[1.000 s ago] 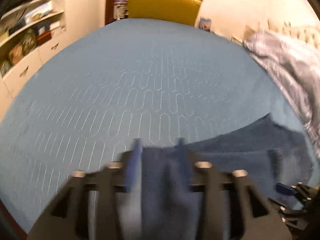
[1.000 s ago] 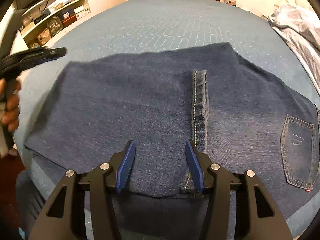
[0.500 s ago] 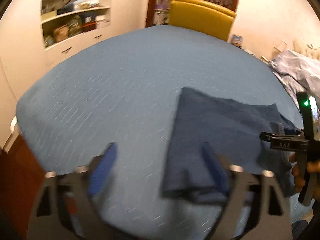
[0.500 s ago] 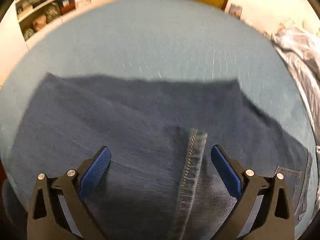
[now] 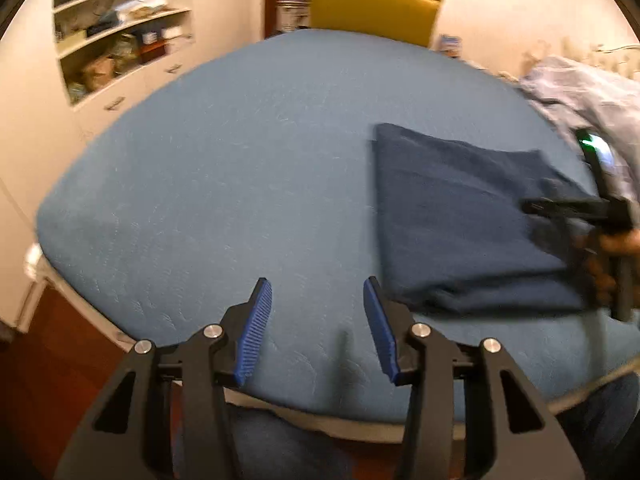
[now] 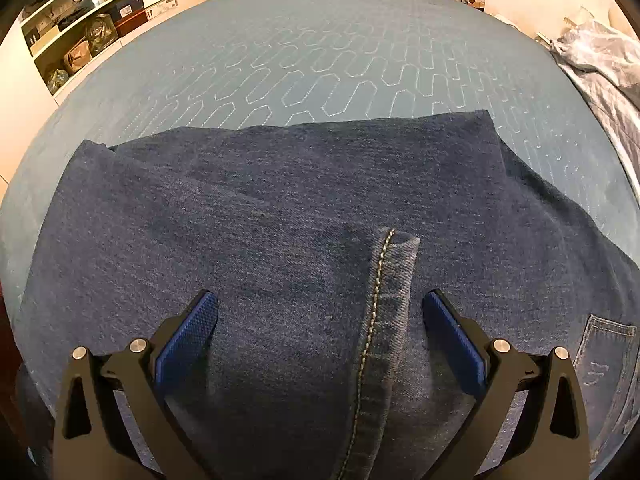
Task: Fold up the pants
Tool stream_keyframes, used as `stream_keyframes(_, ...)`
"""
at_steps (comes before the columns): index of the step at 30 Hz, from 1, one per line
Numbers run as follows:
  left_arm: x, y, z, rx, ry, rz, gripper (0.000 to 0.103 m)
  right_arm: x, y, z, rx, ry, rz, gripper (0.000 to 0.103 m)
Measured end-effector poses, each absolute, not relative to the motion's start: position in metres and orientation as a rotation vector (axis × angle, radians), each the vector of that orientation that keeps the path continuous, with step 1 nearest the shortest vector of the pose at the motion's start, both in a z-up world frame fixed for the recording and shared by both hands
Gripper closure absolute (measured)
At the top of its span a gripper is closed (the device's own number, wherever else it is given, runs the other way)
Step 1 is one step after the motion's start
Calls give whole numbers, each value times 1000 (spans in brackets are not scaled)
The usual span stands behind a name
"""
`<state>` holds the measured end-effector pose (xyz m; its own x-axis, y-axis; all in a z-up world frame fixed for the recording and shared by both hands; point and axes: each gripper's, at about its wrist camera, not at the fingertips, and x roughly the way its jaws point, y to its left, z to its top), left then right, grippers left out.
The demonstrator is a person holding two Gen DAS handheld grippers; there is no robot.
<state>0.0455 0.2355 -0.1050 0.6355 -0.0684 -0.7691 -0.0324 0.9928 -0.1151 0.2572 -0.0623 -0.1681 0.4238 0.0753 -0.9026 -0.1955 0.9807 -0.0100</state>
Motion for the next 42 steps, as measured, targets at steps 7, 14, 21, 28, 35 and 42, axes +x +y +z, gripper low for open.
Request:
stream_keyframes(7, 57, 182, -126, -118, 879, -64, 45, 232, -29, -158, -188, 1056, 150, 5)
stream_keyframes(14, 49, 203, -132, -76, 945, 32, 49, 234, -36, -173, -123, 1092, 170, 5)
stream_keyframes(21, 57, 196, -137, -43, 946, -15, 45, 233, -37, -173, -114, 1094, 176, 5)
stream_keyframes(28, 66, 187, -90, -95, 841, -88, 51, 229, -47, -176, -107, 1087, 187, 4)
stream_keyframes(35, 184, 127, -82, 23, 863, -216, 70, 228, -53, -176, -97, 1073, 191, 4)
stream_keyframes(42, 254, 133, -119, 30, 1010, -174, 79, 224, -59, -176, -89, 1067, 203, 4)
